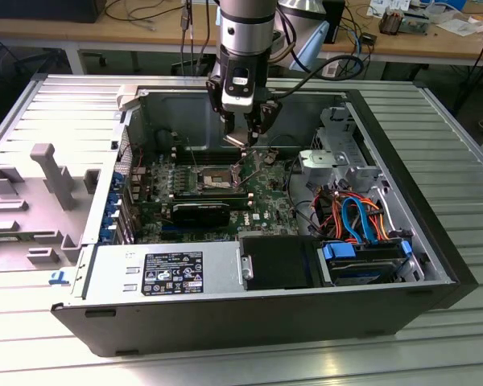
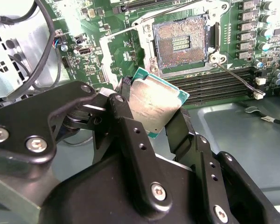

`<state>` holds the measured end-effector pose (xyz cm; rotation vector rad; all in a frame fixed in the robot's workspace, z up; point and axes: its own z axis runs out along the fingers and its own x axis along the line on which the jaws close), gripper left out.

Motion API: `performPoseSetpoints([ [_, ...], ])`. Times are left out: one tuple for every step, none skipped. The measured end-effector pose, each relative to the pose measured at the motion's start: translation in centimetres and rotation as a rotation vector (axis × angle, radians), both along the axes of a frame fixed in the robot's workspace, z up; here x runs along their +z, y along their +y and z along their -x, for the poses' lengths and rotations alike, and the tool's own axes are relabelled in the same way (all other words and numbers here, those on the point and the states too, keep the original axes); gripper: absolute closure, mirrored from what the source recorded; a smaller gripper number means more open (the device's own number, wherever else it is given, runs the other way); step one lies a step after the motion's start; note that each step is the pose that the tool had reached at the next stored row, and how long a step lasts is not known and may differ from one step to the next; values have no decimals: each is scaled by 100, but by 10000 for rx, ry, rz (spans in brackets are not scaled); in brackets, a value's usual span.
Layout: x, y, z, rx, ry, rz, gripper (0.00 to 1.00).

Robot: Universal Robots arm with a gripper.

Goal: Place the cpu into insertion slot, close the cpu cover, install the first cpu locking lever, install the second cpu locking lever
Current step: 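Place the cpu into insertion slot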

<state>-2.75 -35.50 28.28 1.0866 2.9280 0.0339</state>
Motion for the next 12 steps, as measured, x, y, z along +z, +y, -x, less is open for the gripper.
performPoseSetpoints([
  [0, 0, 0, -7, 0, 0, 46],
  [0, 0, 0, -13, 0, 0, 46],
  [0, 0, 0, -20, 0, 1, 46],
  [0, 0, 0, -31, 0, 1, 46],
  [0, 0, 0, -42, 0, 2, 46],
  [0, 0, 0, -51, 0, 2, 46],
  [0, 0, 0, -57, 0, 2, 46],
  [0, 0, 0, -63, 0, 2, 46],
  [0, 0, 0, -70, 0, 2, 46],
  [0, 0, 0, -76, 0, 2, 46],
  [0, 0, 0, -83, 1, 3, 46],
  [0, 0, 0, -91, 0, 3, 46],
])
